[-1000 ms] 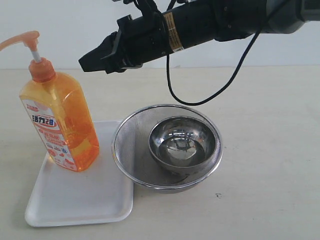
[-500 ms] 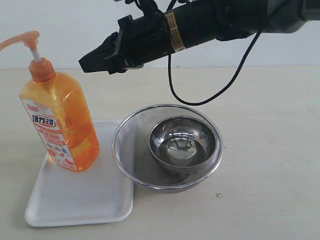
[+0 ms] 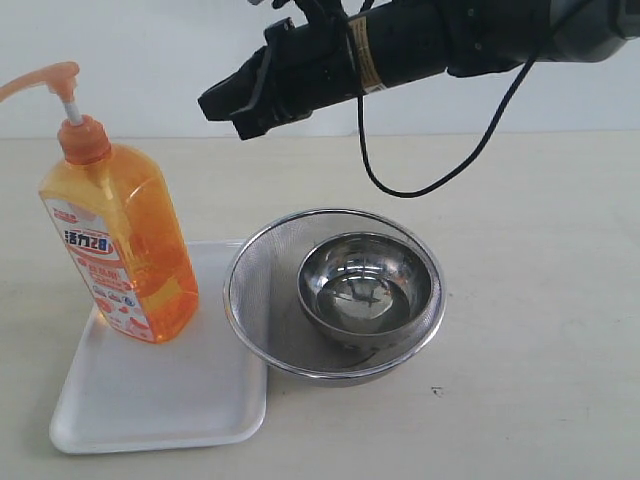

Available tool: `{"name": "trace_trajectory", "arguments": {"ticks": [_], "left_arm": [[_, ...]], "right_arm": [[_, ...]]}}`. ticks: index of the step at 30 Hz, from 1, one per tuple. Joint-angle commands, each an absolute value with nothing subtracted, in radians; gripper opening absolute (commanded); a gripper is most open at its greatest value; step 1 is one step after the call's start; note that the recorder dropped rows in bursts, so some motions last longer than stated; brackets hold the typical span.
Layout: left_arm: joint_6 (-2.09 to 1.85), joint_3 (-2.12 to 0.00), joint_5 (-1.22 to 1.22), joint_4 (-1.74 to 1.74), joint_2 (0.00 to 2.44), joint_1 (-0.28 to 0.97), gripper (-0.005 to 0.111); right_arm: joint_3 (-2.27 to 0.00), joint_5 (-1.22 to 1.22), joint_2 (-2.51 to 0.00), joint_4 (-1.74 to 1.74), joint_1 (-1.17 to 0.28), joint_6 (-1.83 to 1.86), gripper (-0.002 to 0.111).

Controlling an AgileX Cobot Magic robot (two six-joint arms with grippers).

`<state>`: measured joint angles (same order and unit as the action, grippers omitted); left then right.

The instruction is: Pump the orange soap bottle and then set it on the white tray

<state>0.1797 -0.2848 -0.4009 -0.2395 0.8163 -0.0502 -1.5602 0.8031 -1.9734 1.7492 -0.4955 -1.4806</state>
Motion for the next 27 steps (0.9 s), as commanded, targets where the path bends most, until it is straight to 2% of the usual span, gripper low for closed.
{"name": "trace_trajectory", "arguments": {"ticks": [1, 6, 10, 16, 27], "left_arm": [[0.257, -0.223, -0.415, -0.3, 0.811, -0.053, 0.005], [0.362, -0.147, -0.42, -0.434, 0.813, -0.053, 0.005], [0.495, -0.144, -0.449, -0.591, 0.91, -0.053, 0.005], [0.405, -0.148, -0.577, -0.599, 1.082, -0.053, 0.005], [0.344, -0.259, -0.664, -0.625, 1.288, -0.053, 0.005]], "right_arm": [[-1.568, 0.794, -2.025, 1.744, -0.488, -1.448, 0.0], [-1.616, 0.835, -2.126, 1.744, -0.488, -1.448, 0.0], [-1.699, 0.882, -2.165, 1.744, -0.488, -1.452, 0.0], [-1.721, 0.91, -2.178, 1.744, -0.488, -1.461, 0.0], [-1.721, 1.004, -2.178, 1.744, -0.488, -1.495, 0.0]]}}
